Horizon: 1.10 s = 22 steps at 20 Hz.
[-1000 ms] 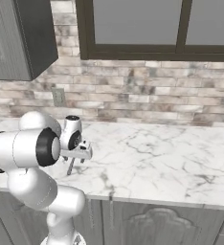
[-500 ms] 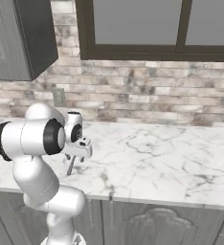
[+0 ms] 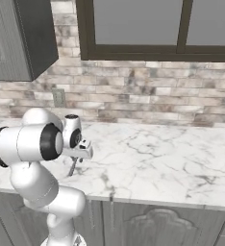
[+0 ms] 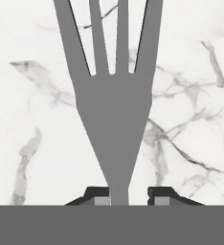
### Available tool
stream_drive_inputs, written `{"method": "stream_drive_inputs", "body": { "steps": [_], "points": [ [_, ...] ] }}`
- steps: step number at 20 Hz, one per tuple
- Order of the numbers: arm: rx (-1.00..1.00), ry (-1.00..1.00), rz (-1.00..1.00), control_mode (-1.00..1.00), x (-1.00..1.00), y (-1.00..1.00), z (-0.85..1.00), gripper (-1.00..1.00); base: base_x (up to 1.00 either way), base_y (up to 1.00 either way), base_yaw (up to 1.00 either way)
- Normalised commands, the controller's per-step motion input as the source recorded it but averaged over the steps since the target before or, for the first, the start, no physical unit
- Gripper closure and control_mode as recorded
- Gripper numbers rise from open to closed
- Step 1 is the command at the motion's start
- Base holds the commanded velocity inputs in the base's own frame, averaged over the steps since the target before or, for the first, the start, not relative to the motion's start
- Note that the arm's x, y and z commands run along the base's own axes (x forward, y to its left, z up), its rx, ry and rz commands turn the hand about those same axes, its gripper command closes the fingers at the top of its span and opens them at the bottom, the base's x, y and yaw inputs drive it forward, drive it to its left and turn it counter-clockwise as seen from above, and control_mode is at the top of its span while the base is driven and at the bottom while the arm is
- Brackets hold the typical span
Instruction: Take the fork and place it on the left side of the plate. Then take the spoon and place it on the right side of the plate. Make sure they're directly next to the plate.
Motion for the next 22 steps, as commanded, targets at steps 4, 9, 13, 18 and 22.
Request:
{"method": "stream_drive_inputs", "body": {
  "steps": [4,9,13,18,22],
  "points": [
    [0.01,-0.11,0.0,-1.0,-0.28,0.0,0.0,1.0,0.0,0.0,0.0],
    [0.0,-0.01,0.0,-1.0,-0.3,-0.02,0.4,1.0,0.0,0.0,0.0],
    [0.01,-0.04,0.0,-1.0,-0.47,-0.15,0.86,1.0,0.0,0.0,0.0],
    [0.0,-0.02,0.0,-1.0,-0.52,-0.19,0.99,1.0,0.0,0.0,0.0],
    [0.0,-0.07,0.0,-1.0,-0.54,-0.19,1.0,1.0,0.0,0.0,0.0]
  ]
}}
